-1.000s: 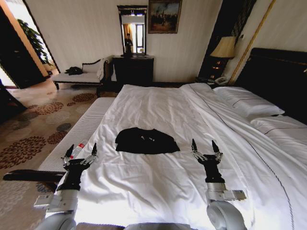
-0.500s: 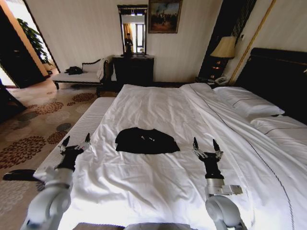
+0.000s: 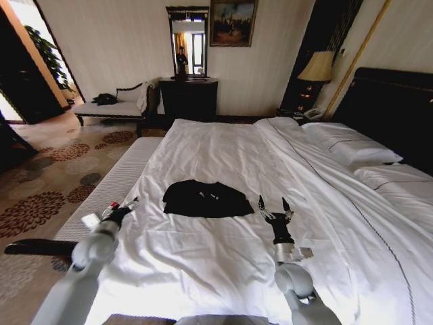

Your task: Fold the clothes on the bed.

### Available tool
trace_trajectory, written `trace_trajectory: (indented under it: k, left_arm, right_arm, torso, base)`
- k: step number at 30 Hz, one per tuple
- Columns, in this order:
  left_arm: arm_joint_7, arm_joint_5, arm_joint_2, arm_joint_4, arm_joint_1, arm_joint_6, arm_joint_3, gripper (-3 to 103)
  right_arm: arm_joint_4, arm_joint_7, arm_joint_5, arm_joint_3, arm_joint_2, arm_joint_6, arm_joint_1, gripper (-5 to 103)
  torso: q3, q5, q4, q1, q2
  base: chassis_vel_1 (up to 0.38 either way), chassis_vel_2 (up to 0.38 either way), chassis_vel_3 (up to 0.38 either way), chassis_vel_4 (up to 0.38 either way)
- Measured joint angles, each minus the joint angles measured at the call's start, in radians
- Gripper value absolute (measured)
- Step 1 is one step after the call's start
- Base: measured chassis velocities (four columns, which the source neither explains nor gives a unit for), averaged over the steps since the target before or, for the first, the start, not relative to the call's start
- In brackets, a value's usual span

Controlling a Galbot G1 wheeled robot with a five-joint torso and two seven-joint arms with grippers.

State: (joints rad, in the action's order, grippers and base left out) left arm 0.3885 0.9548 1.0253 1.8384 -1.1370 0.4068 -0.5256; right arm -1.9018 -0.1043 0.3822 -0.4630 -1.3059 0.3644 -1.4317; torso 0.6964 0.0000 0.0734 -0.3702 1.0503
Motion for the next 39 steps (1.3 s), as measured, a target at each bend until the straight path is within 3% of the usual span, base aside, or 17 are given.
trace_trajectory:
  k: [6, 15, 21, 22, 26, 39]
  left_arm:
    - [-0.001, -0.037, 0.013, -0.137, 0.139, -0.012, 0.142, 100]
    - [0.024, -0.059, 0.102, -0.317, 0.346, -0.005, 0.316, 100]
    - [0.073, -0.047, 0.115, -0.333, 0.378, 0.064, 0.340, 100]
    - [0.094, -0.042, 0.120, -0.337, 0.383, 0.087, 0.340, 103]
    - [0.162, -0.013, 0.138, -0.344, 0.396, 0.141, 0.340, 99]
    - [0.222, 0.054, 0.166, -0.347, 0.411, 0.168, 0.323, 95]
  right_arm:
    - [0.045, -0.001, -0.003, 0.018, -0.003, 0.001, 0.035, 100]
    - [0.074, -0.001, -0.016, 0.021, -0.010, 0.004, 0.052, 100]
    - [0.077, 0.000, -0.026, 0.016, -0.010, 0.008, 0.050, 100]
    - [0.078, 0.000, -0.027, 0.014, -0.010, 0.011, 0.050, 100]
    - [0.084, 0.001, -0.031, 0.012, -0.010, 0.019, 0.049, 100]
    - [0.084, 0.003, -0.055, 0.018, -0.013, 0.030, 0.039, 100]
  torso:
    - [0.000, 0.0001, -0.0001, 0.000, 0.000]
    - [0.000, 0.0001, 0.0001, 0.000, 0.000]
    - [0.000, 0.0001, -0.0002, 0.000, 0.000]
    - [0.000, 0.0001, -0.0003, 0.000, 0.000]
    - [0.000, 0.0000, -0.0002, 0.000, 0.000]
    - [0.000, 0.0000, -0.0001, 0.000, 0.000]
  base:
    - [0.000, 0.000, 0.000, 0.000]
    - [0.000, 0.000, 0.000, 0.000]
    - [0.000, 0.000, 0.000, 0.000]
    - [0.000, 0.000, 0.000, 0.000]
    - [0.000, 0.000, 0.000, 0.000]
    - [0.000, 0.000, 0.000, 0.000]
